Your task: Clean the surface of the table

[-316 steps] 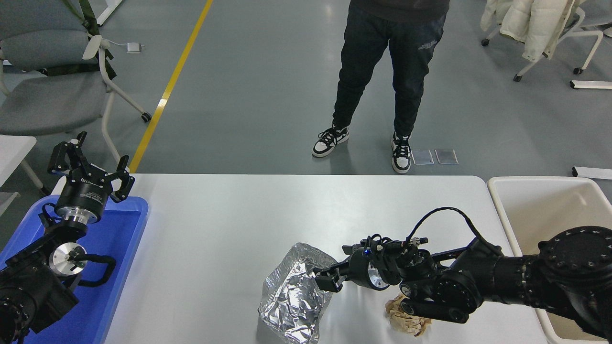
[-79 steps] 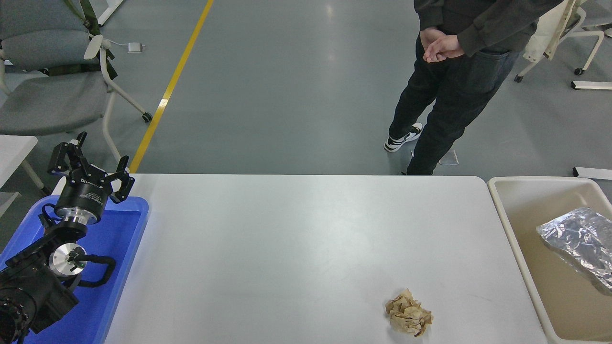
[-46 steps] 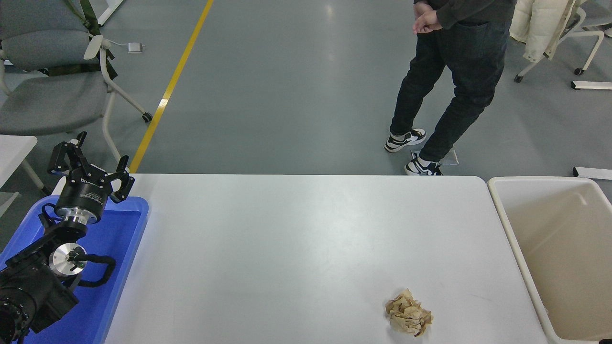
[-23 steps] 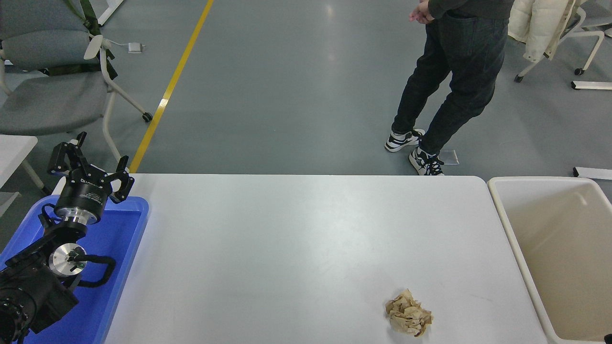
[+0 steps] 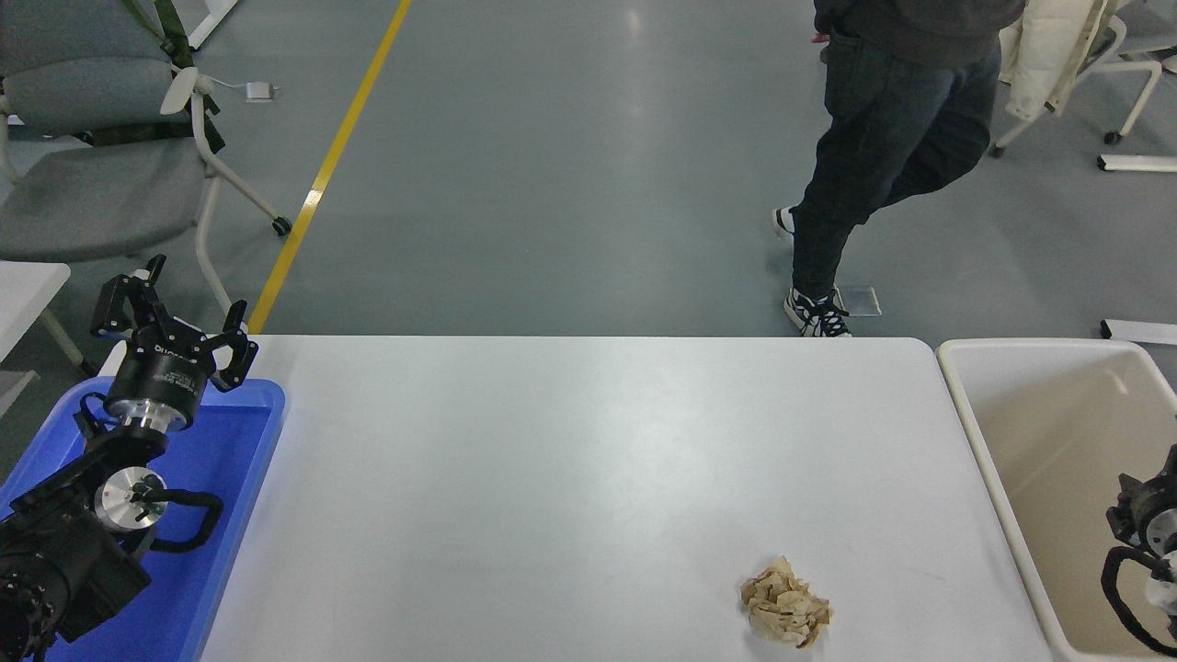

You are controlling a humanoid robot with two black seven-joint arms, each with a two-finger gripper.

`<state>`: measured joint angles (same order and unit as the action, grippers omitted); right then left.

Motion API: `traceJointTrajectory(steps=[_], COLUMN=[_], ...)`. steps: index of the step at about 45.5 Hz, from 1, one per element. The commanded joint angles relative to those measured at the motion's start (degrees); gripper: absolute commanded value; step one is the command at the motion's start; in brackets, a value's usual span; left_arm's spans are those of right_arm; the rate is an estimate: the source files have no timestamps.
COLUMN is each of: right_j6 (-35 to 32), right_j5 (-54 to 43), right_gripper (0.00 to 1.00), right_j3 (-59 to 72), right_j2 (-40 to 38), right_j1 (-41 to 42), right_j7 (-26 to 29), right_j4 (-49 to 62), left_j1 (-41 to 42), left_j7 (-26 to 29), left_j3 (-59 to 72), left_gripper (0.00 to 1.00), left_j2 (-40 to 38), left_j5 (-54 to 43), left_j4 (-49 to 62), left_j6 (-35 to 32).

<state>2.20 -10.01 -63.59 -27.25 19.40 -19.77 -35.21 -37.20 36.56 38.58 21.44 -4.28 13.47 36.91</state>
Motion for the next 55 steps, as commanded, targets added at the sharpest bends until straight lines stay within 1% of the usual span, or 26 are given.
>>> traceJointTrajectory(steps=[1,6,11,15,24,30,35,42,47,55], right_j6=[-18.4,-21.8,-23.6,-23.8,-24.7,-25.0,-25.2,-25.3,-25.1,-23.8], right_j5=[-0.2,-0.3,-0.3,-0.3,-0.4,-0.8,-1.0,-3.6,-3.7,-3.8], right_gripper=[0.99,0.99,0.99,0.99,0.99,0.99,0.99,0.99,0.99,0.99], right_j3=[-12.1,-10.6,-6.3,-4.4,-4.6,-4.1,-4.0,-1.5,0.2,1.6], right_j2=[1.8,1.9,2.2,2.5,5.6,6.1,8.7,9.7,10.2,10.2], right_j1=[-5.7,-6.0,-5.8,-5.1,-3.3,0.9,4.8,7.4,7.8,8.0], right_j7=[-0.4,-0.4,-0.5,-0.7,-1.0,-1.8,-2.2,-2.4,-2.5,-4.6], right_j4=[-8.4,-8.4,-8.5,-8.4,-8.6,-7.3,-6.3,-5.8,-5.7,-6.5], left_j1=[-0.1,-0.1,-0.1,-0.1,-0.1,-0.1,-0.1,-0.1,-0.1,-0.1], left_j7=[0.0,0.0,0.0,0.0,0.0,0.0,0.0,0.0,0.0,0.0], left_j3=[0.0,0.0,0.0,0.0,0.0,0.0,0.0,0.0,0.0,0.0], left_gripper=[1.00,1.00,1.00,1.00,1.00,1.00,1.00,1.00,1.00,1.00], left_j2=[0.0,0.0,0.0,0.0,0.0,0.0,0.0,0.0,0.0,0.0], left_j5=[0.0,0.1,0.1,0.1,0.1,0.1,0.0,0.1,0.1,0.1], left_j4=[0.0,0.1,0.1,0.1,0.1,0.0,0.0,0.0,0.0,0.1], left_j6=[0.1,0.1,0.1,0.0,0.0,0.1,0.1,0.1,0.1,0.1])
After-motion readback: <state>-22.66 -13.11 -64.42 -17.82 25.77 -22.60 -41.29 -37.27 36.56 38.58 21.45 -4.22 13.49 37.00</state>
